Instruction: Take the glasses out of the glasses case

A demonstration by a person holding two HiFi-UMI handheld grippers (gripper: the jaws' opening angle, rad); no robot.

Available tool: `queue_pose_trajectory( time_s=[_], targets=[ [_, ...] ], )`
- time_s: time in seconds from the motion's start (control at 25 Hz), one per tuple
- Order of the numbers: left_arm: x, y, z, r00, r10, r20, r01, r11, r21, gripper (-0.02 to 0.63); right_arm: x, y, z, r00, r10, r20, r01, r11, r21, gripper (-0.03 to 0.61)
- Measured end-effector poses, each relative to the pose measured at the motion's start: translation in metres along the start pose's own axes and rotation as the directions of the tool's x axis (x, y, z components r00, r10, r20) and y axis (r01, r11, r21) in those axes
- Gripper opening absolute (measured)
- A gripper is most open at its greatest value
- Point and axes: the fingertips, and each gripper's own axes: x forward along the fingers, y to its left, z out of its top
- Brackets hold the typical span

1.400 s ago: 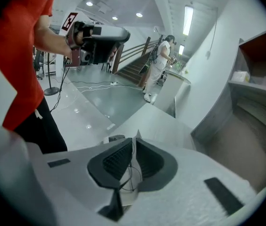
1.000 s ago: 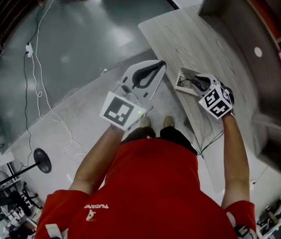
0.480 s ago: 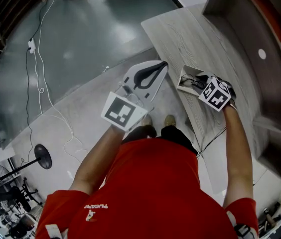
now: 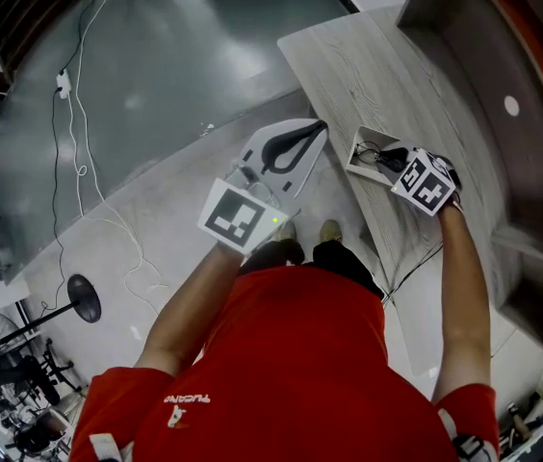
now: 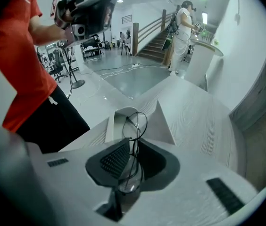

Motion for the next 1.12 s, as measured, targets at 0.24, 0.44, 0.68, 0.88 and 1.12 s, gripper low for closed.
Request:
queue_pose_trajectory(
  time_s=[0.24, 0.44, 0.68, 0.88, 1.12],
  targets=[
    [-0.001, 0.000, -0.001, 1.000, -0.010, -0.001, 0.010, 1.000, -0.002, 0.011, -0.008, -0.003, 0.006, 0.999, -0.026, 0.026, 0.026, 1.000, -0.006, 0.045],
    [-0.001, -0.002, 0.000, 1.000, -0.020, -0.002, 0.020, 1.000, -0.004, 0.011, -0.021, -0.004, 0.011, 0.997, -0.058, 0.056, 0.058, 0.998, -0.001, 0.040],
    [-0.002, -0.006, -0.002, 0.999, -0.037, -0.004, 0.037, 0.999, -0.010, 0.011, -0.046, -0.003, 0.027, 0.985, -0.124, 0.124, 0.124, 0.992, 0.011, 0.038],
    [0.002, -0.012, -0.001, 0.999, -0.053, -0.002, 0.053, 0.998, -0.021, 0.011, -0.087, -0.007, 0.052, 0.948, -0.210, 0.241, 0.200, 0.978, 0.064, 0.037],
    [0.007, -0.017, 0.005, 0.997, -0.079, 0.017, 0.079, 0.997, -0.015, 0.011, -0.145, -0.009, 0.089, 0.854, -0.328, 0.404, 0.274, 0.943, 0.187, 0.037]
  ],
)
